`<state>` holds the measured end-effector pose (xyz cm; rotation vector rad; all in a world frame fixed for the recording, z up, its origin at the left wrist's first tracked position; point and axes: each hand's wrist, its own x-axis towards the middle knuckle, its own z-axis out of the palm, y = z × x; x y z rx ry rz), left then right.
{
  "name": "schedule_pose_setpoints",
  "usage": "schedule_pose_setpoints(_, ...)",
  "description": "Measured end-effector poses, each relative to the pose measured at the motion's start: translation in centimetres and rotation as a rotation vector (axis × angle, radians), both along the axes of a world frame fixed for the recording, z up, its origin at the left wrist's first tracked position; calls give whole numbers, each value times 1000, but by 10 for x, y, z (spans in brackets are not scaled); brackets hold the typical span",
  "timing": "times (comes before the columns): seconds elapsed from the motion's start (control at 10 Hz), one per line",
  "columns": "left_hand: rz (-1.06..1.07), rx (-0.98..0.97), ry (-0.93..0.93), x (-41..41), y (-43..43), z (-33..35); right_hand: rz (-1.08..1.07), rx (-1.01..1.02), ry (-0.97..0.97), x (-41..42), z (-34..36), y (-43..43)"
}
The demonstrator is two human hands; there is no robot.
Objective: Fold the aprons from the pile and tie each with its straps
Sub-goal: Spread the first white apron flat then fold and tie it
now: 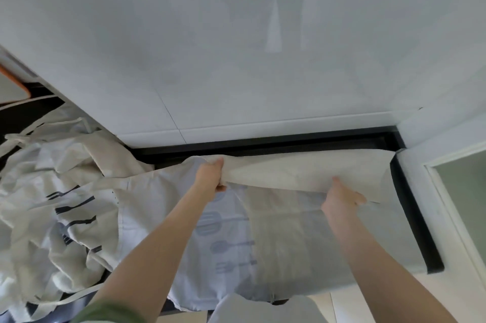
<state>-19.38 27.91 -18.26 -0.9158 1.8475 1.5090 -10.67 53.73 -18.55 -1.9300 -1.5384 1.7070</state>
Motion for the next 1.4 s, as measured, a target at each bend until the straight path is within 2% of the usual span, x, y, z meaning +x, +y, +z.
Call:
schedule_pose_setpoints(0.2,-478,-331,-96,18,-12,1,364,190,-334,4,-7,16)
schedule_pose_setpoints(0.3,-637,-436,-163,27,-9,2,234,37,-128,2,-13,27)
schedule_pose_setpoints(0.4,-816,-786,6,37,-4,0,22,-124,101,9,-21,34)
schedule_pose_setpoints(0.5,-961,-1139,217,45,9,8,-138,-248,198,14,-2,26)
schedule_pose_setpoints(0.6,-1073,-1137,406,49,30,1,-117,-222,189,17,-1,35)
schedule_pose_setpoints(0.7,-1173,-903,526,53,52,-8,-184,-313,265,19,-5,40)
schedule_pose_setpoints(0.8,-1256,-752,447,55,68,-21,-169,-345,299,19,-12,52)
schedule_pose_setpoints(0.9,-1374,-727,220,53,70,-35,-213,-384,396,13,-9,53)
schedule_pose_setpoints(1.0,-1418,-723,162,52,70,-40,-36,-348,297,4,-12,56)
schedule_pose_setpoints(1.1,-1423,-714,171,49,68,-40,31,-271,226,-3,-13,64)
schedule_pose_setpoints(1.2,-1426,-724,188,45,67,-42,-9,-261,201,1,-14,75)
schedule_pose_setpoints(1.3,-1425,-726,188,45,68,-44,34,-276,221,7,-20,76)
schedule_pose_setpoints(1.4,-1421,-707,180,42,67,-42,12,-173,291,9,-20,81)
